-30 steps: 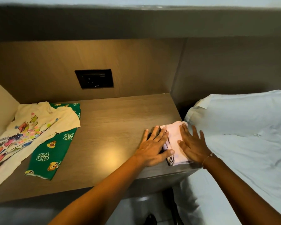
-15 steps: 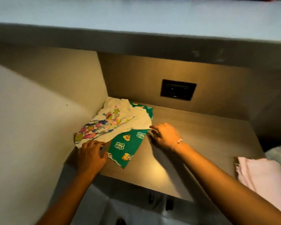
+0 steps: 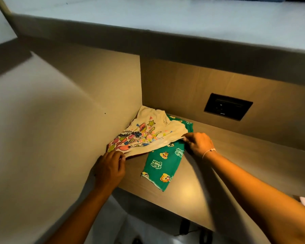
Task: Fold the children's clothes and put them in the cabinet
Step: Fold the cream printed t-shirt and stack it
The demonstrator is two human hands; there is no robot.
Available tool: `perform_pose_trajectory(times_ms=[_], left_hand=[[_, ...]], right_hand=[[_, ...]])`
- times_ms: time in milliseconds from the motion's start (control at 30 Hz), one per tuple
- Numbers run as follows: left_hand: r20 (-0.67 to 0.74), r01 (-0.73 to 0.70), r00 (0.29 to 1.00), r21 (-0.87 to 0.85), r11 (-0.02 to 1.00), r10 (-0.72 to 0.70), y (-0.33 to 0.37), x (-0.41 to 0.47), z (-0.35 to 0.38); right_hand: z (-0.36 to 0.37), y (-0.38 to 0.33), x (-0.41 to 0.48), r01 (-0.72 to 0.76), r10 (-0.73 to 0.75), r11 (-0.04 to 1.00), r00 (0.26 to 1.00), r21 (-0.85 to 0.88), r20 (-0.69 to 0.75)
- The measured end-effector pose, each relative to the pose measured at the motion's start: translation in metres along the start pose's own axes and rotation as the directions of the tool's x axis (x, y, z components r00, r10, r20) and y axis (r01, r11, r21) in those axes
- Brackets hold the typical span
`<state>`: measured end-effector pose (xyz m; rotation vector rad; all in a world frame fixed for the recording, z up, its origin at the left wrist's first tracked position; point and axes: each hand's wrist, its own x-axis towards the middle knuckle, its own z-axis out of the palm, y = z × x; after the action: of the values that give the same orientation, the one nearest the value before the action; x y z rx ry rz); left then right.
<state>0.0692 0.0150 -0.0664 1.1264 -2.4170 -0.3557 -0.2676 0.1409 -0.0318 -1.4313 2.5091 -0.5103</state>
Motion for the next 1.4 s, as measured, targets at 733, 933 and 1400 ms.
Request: perform_pose_trajectory(times_ms=[733,933,1400], left_hand=[[-0.164,-0.248,0.968,-0.500,0.829,0.190,0.220,0.162,-0.097],[-0.362,-0.498,0.864,-0.508,0.703,0.351,0.263,0.114,-0.101],[0.522,-0.511,0.621,-0.296,0.807,0.584,0.153,-0.056,0.025]], right_hand=[[-0.252,0.028,-0.086,-0.354,0.529,0.796,0.801,0.491,-0.280],[-0.267,0.050,-0.183,-0.156,0.397,0.899,0.687,0.409,-0.609],[-0.042,0.089,-0.385,-0.363,0.378,0.924,0.912,0.118,-0.161]])
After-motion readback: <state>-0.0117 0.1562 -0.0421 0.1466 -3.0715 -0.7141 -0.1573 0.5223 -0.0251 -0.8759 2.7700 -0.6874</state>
